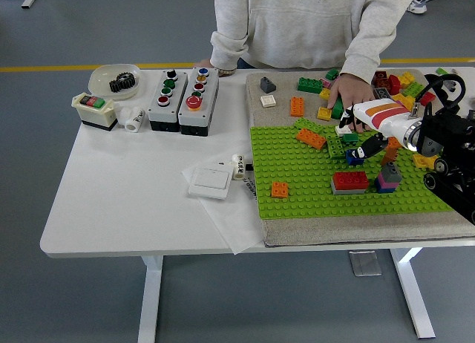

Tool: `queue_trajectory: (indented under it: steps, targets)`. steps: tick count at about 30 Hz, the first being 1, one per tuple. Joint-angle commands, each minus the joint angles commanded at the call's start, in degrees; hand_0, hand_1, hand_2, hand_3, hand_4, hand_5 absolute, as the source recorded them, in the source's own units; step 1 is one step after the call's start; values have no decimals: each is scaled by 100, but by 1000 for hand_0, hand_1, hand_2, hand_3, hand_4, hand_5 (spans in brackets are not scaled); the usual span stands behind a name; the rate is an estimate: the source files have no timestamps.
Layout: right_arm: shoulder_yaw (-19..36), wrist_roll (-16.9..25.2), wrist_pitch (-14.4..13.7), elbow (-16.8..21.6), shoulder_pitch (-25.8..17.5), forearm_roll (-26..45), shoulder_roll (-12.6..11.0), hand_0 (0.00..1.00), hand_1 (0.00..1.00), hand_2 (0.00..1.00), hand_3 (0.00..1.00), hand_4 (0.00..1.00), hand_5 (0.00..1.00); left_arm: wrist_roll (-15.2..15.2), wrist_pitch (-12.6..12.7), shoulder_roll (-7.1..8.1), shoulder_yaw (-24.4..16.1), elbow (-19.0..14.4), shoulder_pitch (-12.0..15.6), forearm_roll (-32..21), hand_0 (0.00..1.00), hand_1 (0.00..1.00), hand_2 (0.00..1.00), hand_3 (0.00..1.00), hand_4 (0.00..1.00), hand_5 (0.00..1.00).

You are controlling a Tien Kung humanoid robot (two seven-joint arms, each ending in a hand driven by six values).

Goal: Pick up the brick,pile it on top of brick,press brick,pick up the brick,pile it on top of brick,press brick

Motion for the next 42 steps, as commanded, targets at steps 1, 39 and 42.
queue_trajectory:
  steps: [1, 39, 42]
  targets:
    - [-17, -3, 3, -17, 5, -4, 10, 578, 624, 671, 659, 896, 167, 0, 0, 1, 3, -1, -1, -3, 755, 795, 788, 681, 772, 646]
    - [-331, 22, 34, -851, -1, 190, 369, 541, 541, 550, 574, 802, 66, 39, 4, 12, -49, -17, -26, 118, 755, 794, 789, 678, 771, 646]
    - [-351, 29, 48, -873, 6, 198, 365, 541, 541, 550, 574, 802, 66, 35, 5, 13, -38, -17, -37, 103, 755, 794, 789, 678, 771, 646]
